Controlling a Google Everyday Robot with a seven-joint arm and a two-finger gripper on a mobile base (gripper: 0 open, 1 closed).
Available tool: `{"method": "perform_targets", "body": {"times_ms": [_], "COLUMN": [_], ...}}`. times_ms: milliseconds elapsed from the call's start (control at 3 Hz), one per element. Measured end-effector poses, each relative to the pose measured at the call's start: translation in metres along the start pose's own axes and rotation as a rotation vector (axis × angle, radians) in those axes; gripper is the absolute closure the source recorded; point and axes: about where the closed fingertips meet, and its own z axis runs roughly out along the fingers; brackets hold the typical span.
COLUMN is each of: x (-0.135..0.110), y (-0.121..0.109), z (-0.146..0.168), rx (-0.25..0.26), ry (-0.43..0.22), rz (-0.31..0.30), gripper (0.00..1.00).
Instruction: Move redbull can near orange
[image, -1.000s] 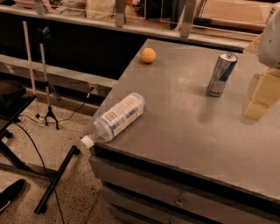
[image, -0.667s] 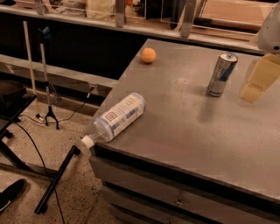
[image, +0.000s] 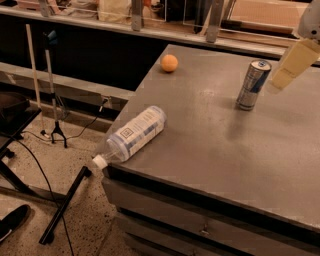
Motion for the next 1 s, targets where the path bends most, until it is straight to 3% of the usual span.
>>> {"method": "perform_targets", "body": {"times_ms": [333,1000], "x": [-0.005,-0.017], "y": [-0.016,-0.02], "z": [0.012,0.05], "rx": [-0.004,-0.049], "ry": [-0.049,-0.14], "rz": [0.043,0.118], "gripper": [0.0,0.0]}}
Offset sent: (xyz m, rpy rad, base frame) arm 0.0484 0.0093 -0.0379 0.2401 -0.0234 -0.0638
